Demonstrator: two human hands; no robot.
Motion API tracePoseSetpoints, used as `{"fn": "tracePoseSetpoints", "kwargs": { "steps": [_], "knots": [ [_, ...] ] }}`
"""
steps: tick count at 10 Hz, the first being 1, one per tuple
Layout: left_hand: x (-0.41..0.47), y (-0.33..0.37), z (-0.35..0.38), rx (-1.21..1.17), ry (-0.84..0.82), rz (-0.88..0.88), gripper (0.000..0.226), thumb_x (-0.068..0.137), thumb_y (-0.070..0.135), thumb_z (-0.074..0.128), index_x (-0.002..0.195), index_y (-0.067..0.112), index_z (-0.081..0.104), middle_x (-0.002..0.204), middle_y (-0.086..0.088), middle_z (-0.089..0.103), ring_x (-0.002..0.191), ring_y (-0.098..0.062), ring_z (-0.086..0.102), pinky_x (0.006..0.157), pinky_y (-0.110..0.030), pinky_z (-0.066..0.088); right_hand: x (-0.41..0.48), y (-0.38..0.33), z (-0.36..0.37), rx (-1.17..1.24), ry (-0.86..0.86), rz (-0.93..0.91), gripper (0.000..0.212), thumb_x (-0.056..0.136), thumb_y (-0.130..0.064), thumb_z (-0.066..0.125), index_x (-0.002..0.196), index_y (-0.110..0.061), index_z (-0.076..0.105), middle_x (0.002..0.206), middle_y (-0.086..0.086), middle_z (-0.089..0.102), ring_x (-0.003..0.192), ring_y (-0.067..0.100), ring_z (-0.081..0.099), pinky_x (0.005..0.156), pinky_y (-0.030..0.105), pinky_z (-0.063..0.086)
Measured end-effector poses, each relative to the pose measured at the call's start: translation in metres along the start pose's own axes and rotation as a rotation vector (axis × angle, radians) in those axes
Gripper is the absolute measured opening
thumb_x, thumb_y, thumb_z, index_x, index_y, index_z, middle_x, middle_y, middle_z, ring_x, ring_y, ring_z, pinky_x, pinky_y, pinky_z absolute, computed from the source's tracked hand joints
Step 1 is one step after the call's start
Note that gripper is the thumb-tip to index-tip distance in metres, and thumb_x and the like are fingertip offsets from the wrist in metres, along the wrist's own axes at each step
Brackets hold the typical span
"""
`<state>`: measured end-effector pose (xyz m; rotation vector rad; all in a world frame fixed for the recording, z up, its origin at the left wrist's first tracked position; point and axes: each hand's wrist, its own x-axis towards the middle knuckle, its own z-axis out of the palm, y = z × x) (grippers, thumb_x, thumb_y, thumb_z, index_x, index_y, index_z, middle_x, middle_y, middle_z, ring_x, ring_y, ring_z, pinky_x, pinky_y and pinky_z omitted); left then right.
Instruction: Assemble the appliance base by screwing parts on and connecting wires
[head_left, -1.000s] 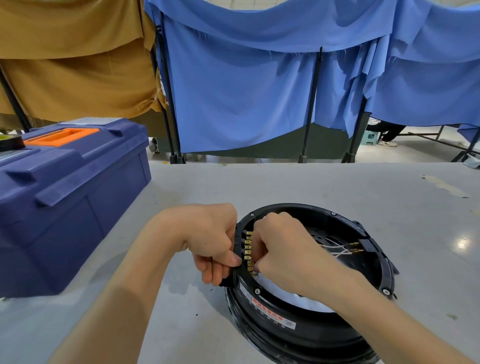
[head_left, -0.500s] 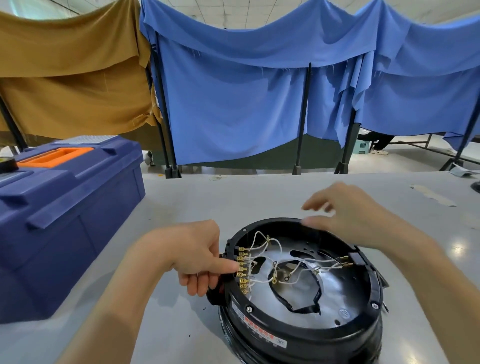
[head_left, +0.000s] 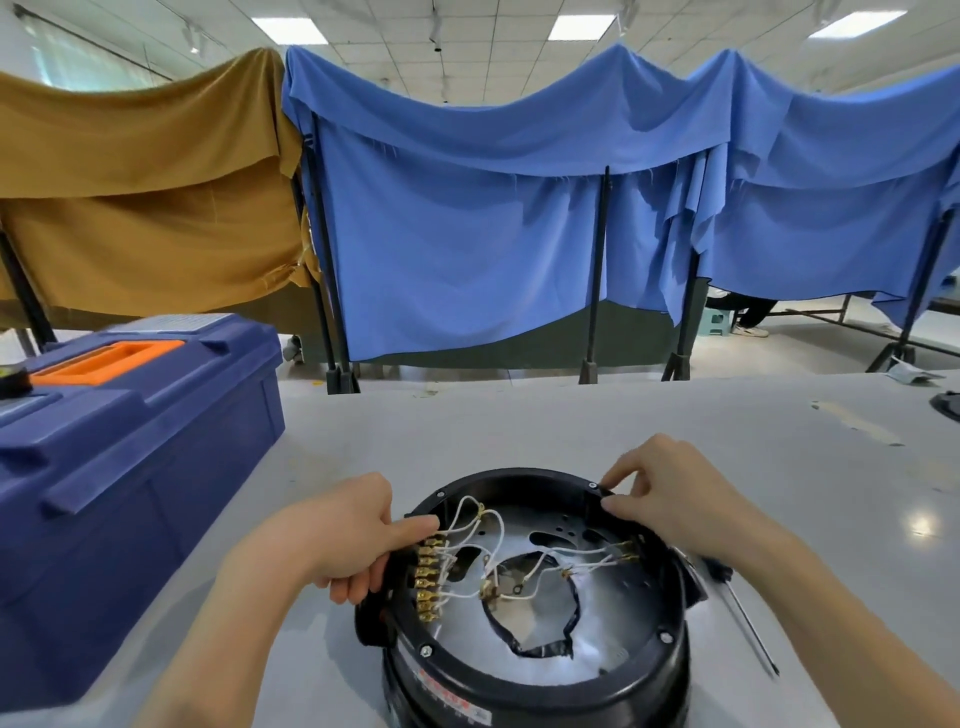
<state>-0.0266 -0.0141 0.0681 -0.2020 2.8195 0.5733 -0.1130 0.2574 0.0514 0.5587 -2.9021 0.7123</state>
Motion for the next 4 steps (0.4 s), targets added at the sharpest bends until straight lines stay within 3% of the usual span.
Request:
{"fn": "tracePoseSetpoints", "kwargs": {
  "steps": [2, 4],
  "knots": [
    [0.007, -0.017, 0.000, -0.048, 0.071, -0.043, 0.066, 0.096, 0.056, 0.046, 0.045, 0.013, 0.049, 0.036, 0.002, 0.051, 0.032, -0.010, 0.044, 0.050, -0.016, 0.043, 0.002, -0.009, 0.026, 0.035, 0.147, -0.009, 0.018, 0.093, -0.027, 0.063, 0.106, -0.023, 0.075, 0.060, -0.013, 0.056, 0.065, 0.008, 0.055, 0.065, 0.021, 0.038],
    [0.012, -0.028, -0.001, -0.130, 0.130, -0.032, 0.064, 0.093, 0.054, 0.053, 0.042, 0.015, 0.049, 0.034, 0.005, 0.047, 0.031, -0.010, 0.041, 0.043, -0.012, 0.038, 0.003, -0.008, 0.033, 0.104, 0.160, 0.036, 0.018, 0.094, -0.033, 0.060, 0.107, -0.029, 0.073, 0.071, -0.011, 0.062, 0.064, 0.002, 0.053, 0.057, 0.010, 0.035]
  ]
}}
